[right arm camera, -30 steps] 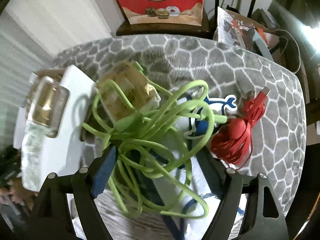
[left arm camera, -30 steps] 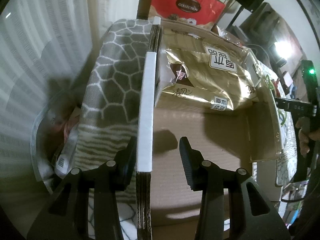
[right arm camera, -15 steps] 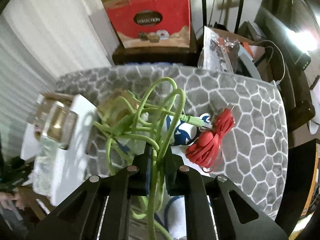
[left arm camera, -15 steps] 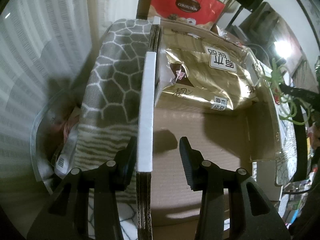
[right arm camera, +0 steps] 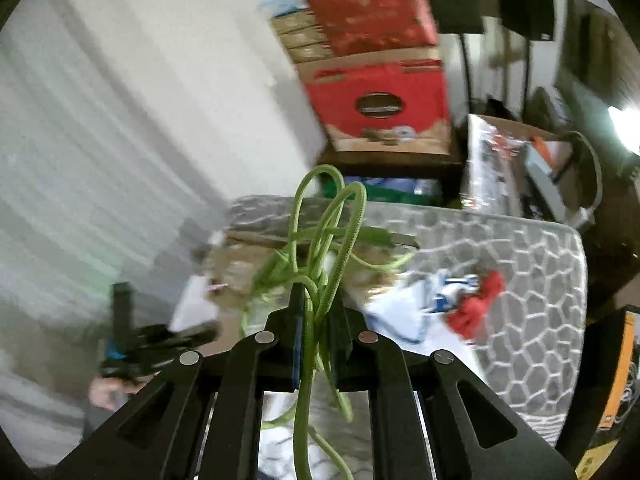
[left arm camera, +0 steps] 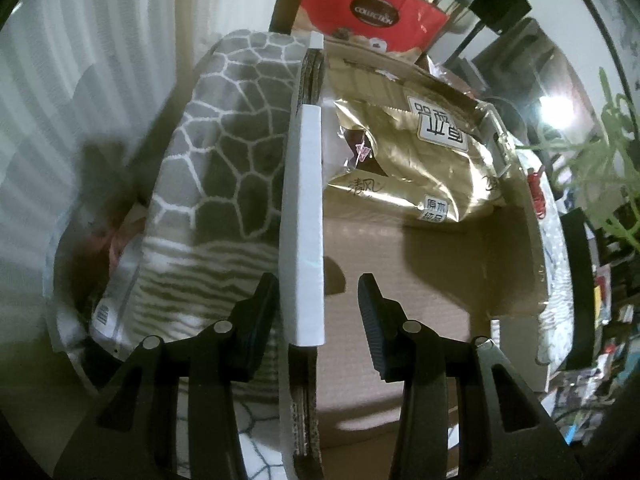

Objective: Organize objects
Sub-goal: 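Lower the green cables into the box with the right tool and release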

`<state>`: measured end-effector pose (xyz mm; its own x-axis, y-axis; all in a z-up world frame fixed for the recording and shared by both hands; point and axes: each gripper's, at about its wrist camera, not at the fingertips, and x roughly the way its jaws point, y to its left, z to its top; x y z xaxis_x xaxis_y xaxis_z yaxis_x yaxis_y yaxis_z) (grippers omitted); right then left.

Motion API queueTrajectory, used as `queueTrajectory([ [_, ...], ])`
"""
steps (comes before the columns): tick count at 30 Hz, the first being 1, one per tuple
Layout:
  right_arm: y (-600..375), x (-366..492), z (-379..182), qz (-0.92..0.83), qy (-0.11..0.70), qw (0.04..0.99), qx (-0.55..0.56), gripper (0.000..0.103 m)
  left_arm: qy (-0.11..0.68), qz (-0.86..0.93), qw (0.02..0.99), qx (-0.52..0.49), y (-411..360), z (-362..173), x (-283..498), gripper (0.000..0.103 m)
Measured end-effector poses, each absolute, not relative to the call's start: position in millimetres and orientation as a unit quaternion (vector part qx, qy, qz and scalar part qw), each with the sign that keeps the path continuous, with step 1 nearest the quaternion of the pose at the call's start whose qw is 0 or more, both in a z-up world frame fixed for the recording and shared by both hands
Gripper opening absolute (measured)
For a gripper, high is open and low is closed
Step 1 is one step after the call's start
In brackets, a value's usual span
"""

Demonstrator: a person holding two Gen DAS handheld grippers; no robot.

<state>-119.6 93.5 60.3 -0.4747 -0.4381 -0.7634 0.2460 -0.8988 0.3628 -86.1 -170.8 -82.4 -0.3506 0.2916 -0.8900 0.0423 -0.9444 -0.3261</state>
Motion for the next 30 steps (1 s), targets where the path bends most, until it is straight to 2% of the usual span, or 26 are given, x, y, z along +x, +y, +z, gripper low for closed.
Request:
queueTrajectory([
  [5,40.1,-110.9,64.3,-0.841,-0.092,0.253,0.469,0.009,-0.186,0.806,0.092,-0.554,-184.3,-76.4,-85.2,0.037],
  [13,-19.5,-100.5,71.6,-0.819,-0.073,0.314,0.475,0.009,-0.197,0.829,0.075,-0.518,-215.4,-44.2,-76.9,0.038],
  [18,-48.2,-94.6,52.2,-0.801,-0.052,0.337,0.492,0.009,-0.206,0.829,0.078,-0.514,-223.3,-43.4,-71.6,0.038],
  [24,-64.2,-102.2,-14.5,-0.769,-0.035,0.326,0.549,0.01,-0.208,0.829,0.078,-0.514,-222.6,-44.7,-70.7,0.038],
  [28,-65.5,-104.1,-40.6,-0.762,-0.037,0.329,0.557,0.016,-0.196,0.832,0.07,-0.514,-219.3,-44.8,-71.0,0.043],
  [30,-65.1,-104.9,-39.8,-0.765,-0.026,0.324,0.556,0.024,-0.193,0.833,0.068,-0.515,-219.1,-44.2,-71.1,0.044],
])
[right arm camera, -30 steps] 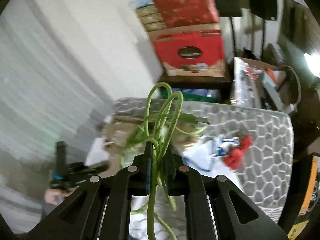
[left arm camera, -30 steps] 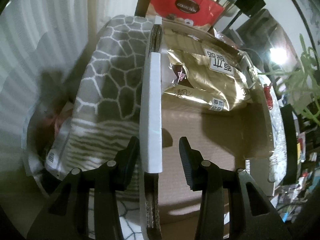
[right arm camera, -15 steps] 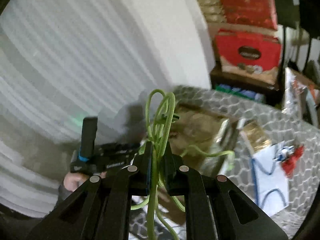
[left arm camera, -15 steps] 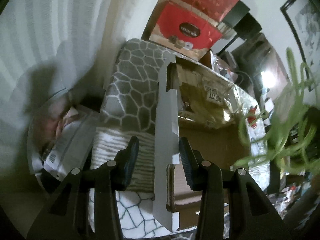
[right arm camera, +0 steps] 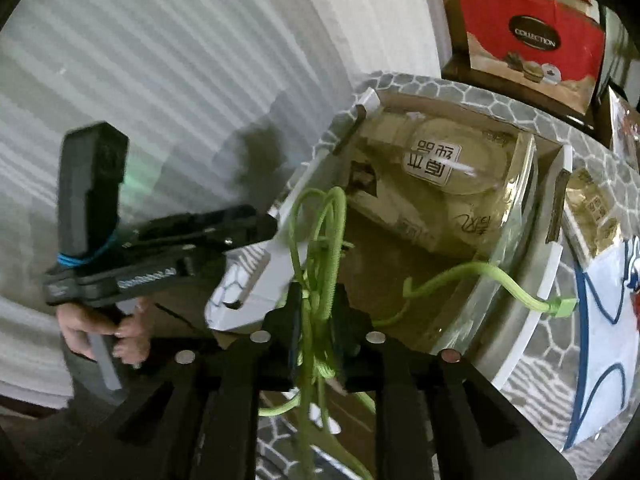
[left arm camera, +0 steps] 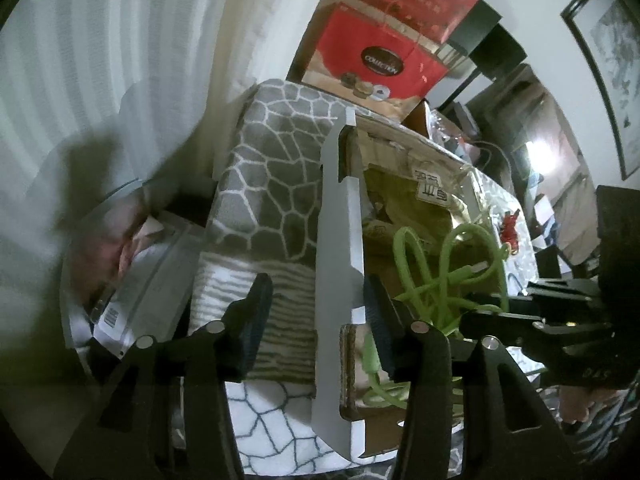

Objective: Organize objects
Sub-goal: 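Lower the green cables into the box with the right tool and release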

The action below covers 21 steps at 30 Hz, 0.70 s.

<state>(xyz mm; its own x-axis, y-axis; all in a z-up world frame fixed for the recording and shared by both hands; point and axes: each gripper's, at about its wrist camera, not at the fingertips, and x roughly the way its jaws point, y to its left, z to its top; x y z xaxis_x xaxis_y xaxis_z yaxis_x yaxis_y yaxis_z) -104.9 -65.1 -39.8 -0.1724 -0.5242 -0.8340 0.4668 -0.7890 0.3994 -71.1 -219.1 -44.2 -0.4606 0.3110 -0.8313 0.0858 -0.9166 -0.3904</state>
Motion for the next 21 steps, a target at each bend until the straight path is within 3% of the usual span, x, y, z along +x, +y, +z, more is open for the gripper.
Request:
queueTrajectory([
  [5,-42.5,-106.1,3.3,-0.791,-0.047,0.332,0.512,0.057,-0.185,0.832,0.063,-0.519,-216.5,-45.4,-73.1,0.046],
  [9,-17.1,-111.2,25.3,-0.82,-0.024,0.296,0.49,0.057,-0.163,0.834,0.055,-0.524,-208.9,-48.2,-74.8,0.046],
  [13,4.3,-120.2,12.5,-0.838,0.026,0.234,0.493,0.057,-0.153,0.833,0.056,-0.528,-202.9,-51.1,-75.6,0.047],
  [21,20.1,-123.5,-28.8,-0.815,0.055,0.246,0.521,0.049,-0.147,0.829,0.05,-0.537,-200.6,-56.6,-79.0,0.047],
])
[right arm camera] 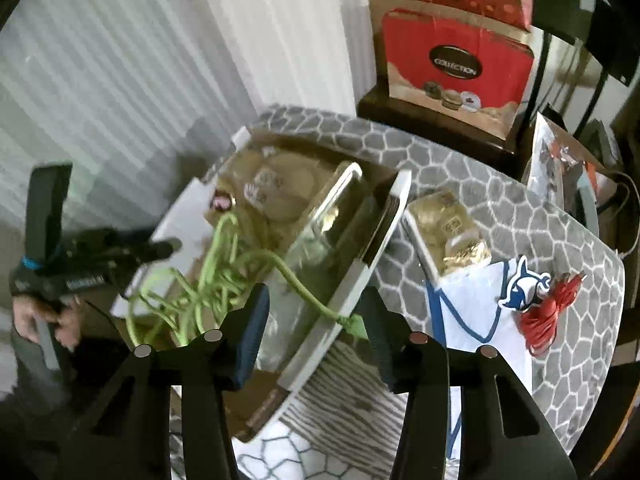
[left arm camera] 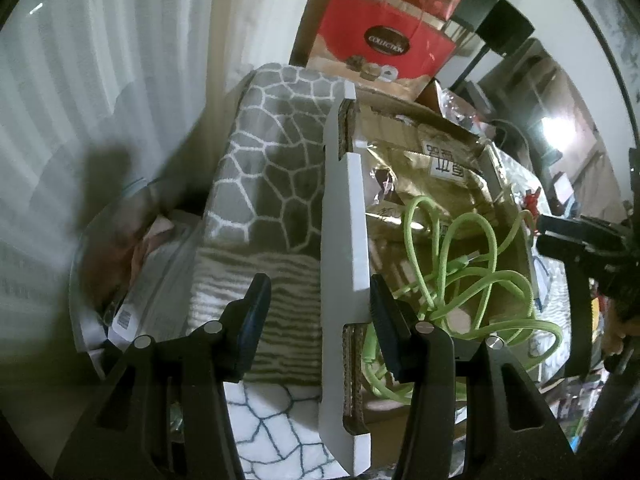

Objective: Organize objects
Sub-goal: 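Lower the green cables into the box with the right tool and release, then push the green cables down into the box with the right tool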

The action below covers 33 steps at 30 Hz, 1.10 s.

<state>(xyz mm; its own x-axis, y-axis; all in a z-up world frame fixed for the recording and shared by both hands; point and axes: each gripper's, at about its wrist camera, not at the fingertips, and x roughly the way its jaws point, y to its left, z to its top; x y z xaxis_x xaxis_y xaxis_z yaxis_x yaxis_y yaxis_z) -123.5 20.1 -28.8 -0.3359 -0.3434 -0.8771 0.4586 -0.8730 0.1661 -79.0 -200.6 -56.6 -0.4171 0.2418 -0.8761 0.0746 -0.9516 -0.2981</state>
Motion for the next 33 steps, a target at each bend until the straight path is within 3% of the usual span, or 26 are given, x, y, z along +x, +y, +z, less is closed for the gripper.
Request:
queueTrajectory([
  [4,10.6,-119.0,-35.4,-0.818,0.118,0.24,0.509,0.047,-0.148,0.827,0.049,-0.539,-200.1,-58.0,-80.2,0.047],
  [6,6.3,-118.8,-38.5,-0.815,0.131,0.238,0.512,0.039,-0.147,0.827,0.05,-0.54,-199.4,-58.6,-80.1,0.047],
  [7,6.7,-120.3,-41.5,-0.811,0.132,0.237,0.518,0.024,-0.147,0.827,0.051,-0.541,-199.0,-59.0,-79.9,0.047],
  [13,18.0,-122.1,-39.4,-0.81,0.086,0.234,0.53,0.016,-0.144,0.826,0.053,-0.543,-197.7,-60.7,-79.6,0.047],
  [15,20.7,-121.6,-33.2,-0.811,0.07,0.233,0.532,0.005,-0.146,0.826,0.054,-0.542,-197.6,-61.4,-78.9,0.047],
  [26,-9.2,-104.3,4.5,-0.787,-0.004,0.32,0.527,0.004,-0.152,0.823,0.057,-0.544,-195.3,-64.4,-79.7,0.047],
  [33,-65.3,-93.0,-30.4,-0.766,0.031,0.335,0.548,0.004,-0.153,0.824,0.056,-0.543,-194.4,-63.3,-78.9,0.047],
])
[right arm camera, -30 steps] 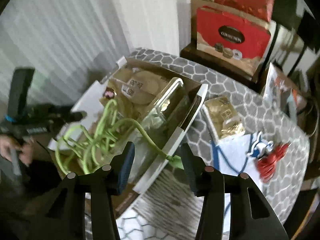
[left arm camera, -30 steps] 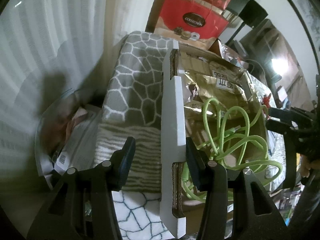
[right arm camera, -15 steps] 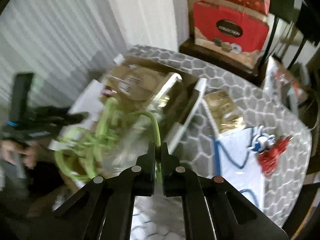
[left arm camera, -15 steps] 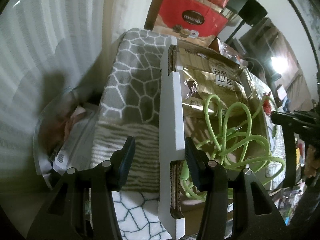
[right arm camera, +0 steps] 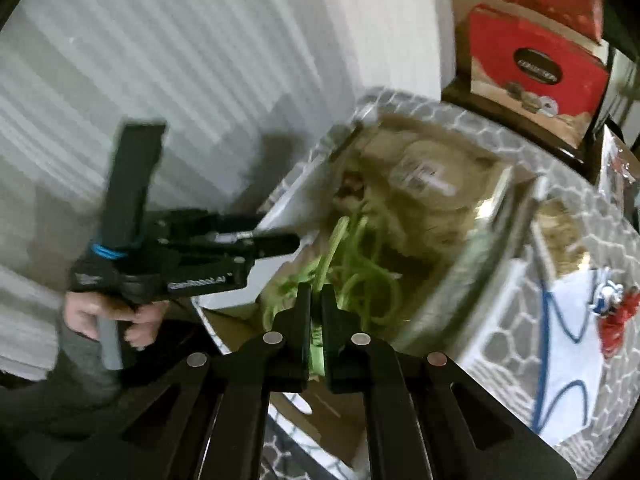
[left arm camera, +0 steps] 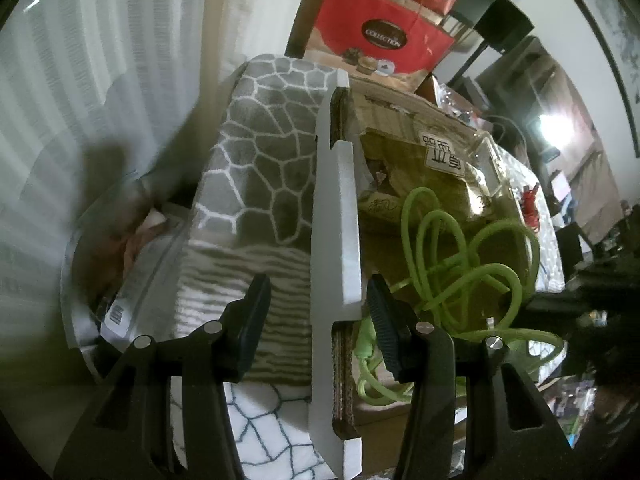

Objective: Organize objects
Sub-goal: 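Push the green cables down into the box with the right tool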

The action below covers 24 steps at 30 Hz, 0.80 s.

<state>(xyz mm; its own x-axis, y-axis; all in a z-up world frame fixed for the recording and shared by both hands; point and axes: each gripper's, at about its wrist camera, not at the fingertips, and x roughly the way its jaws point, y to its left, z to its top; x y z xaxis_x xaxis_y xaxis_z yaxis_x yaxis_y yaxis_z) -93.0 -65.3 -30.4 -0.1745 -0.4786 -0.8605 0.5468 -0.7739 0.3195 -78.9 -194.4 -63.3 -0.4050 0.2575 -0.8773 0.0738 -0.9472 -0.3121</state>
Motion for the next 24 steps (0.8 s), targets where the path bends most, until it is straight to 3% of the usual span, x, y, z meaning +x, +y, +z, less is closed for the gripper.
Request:
queueTrajectory([
  [11,-106.8,-91.9,-79.6,-0.772,0.091,0.295,0.556,0.002,-0.163,0.826,0.047,-0.537,-204.5,-62.2,-76.4,0.05],
  [16,-104.6,-91.6,-83.4,-0.767,0.082,0.297,0.562,0.003,-0.169,0.826,0.051,-0.536,-208.5,-60.9,-75.6,0.051],
  [18,-97.6,-92.0,-75.6,-0.767,0.068,0.301,0.563,0.007,-0.17,0.826,0.051,-0.535,-208.7,-60.1,-74.7,0.051],
  [20,-88.6,-88.6,-61.5,-0.773,0.056,0.3,0.556,0.027,-0.173,0.827,0.051,-0.532,-209.9,-58.4,-74.2,0.051],
  [22,-77.1,-83.5,-43.0,-0.784,0.045,0.3,0.542,0.039,-0.177,0.829,0.051,-0.528,-210.7,-56.2,-73.0,0.051],
  [24,-67.8,-79.2,-26.6,-0.793,0.035,0.299,0.53,0.043,-0.178,0.83,0.05,-0.526,-211.4,-54.7,-72.8,0.051],
])
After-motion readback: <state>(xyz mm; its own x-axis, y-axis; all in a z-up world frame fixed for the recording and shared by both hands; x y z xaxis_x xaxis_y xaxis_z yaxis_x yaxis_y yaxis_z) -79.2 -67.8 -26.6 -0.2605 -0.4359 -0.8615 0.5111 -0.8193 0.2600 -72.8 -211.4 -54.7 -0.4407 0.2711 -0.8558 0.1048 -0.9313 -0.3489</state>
